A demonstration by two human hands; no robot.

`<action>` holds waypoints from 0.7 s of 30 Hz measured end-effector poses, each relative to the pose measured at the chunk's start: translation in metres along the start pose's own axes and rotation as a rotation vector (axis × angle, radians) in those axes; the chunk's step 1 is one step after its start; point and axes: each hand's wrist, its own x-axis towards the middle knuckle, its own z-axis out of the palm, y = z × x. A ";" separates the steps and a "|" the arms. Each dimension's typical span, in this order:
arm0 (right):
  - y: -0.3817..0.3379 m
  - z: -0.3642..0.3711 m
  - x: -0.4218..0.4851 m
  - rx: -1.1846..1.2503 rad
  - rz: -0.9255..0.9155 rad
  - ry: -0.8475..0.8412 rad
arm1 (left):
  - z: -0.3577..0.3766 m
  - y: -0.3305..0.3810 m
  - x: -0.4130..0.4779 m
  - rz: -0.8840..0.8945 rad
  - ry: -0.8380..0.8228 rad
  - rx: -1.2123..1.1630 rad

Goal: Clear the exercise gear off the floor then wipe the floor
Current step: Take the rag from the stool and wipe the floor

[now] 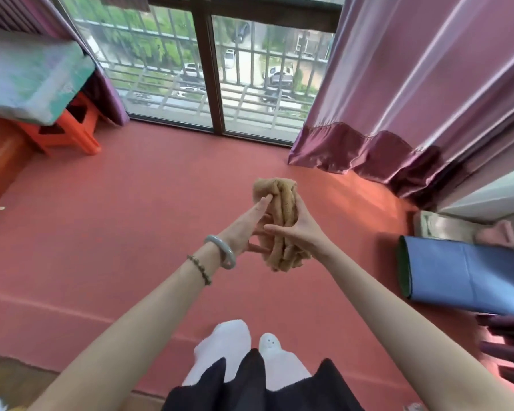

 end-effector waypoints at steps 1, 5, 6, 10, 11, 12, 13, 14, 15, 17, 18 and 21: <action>0.005 -0.005 -0.001 -0.002 0.000 0.009 | 0.006 0.000 0.003 -0.004 -0.004 0.001; 0.027 -0.023 -0.005 0.026 0.005 0.055 | 0.023 -0.005 0.017 -0.022 -0.050 0.008; 0.033 -0.026 -0.006 0.036 0.014 0.065 | 0.026 -0.008 0.020 -0.022 -0.062 0.012; 0.050 -0.030 -0.009 0.054 0.046 0.079 | 0.036 -0.030 0.033 -0.039 -0.128 0.016; 0.057 -0.029 -0.010 0.043 0.056 0.089 | 0.039 -0.037 0.037 -0.054 -0.140 0.007; 0.066 -0.028 -0.009 0.029 0.068 0.106 | 0.040 -0.045 0.042 -0.065 -0.148 -0.001; 0.076 -0.028 -0.008 0.014 0.075 0.127 | 0.041 -0.053 0.049 -0.069 -0.159 -0.003; 0.089 -0.027 -0.004 -0.002 0.085 0.153 | 0.040 -0.063 0.057 -0.073 -0.164 0.007; 0.100 -0.028 -0.001 -0.013 0.092 0.172 | 0.038 -0.073 0.066 -0.067 -0.167 0.035; 0.129 -0.030 0.007 -0.022 0.122 0.197 | 0.029 -0.098 0.085 -0.029 -0.151 0.149; 0.144 -0.032 0.011 -0.026 0.141 0.208 | 0.024 -0.112 0.096 -0.007 -0.129 0.215; 0.194 -0.041 0.032 -0.060 0.168 0.231 | -0.001 -0.162 0.138 0.061 -0.066 0.420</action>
